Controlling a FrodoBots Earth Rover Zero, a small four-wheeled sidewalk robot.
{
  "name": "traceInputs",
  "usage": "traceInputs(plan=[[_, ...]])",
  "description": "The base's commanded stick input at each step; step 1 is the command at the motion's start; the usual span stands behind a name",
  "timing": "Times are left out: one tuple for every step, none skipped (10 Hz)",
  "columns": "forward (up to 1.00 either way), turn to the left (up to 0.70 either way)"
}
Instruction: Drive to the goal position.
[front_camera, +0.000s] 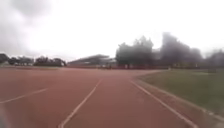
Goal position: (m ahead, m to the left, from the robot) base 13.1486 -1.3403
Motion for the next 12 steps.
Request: traceInputs(plan=[[0.7, 0.07], [0.7, 0.09], [0.7, 0.1], [0.7, 0.11], [0.7, -0.03], [0.7, -0.2], [0.7, -0.35], [0.7, -0.35], [0.7, -0.19], [0.7, 0.04], [0.7, 0.0], [0.7, 0.0]])
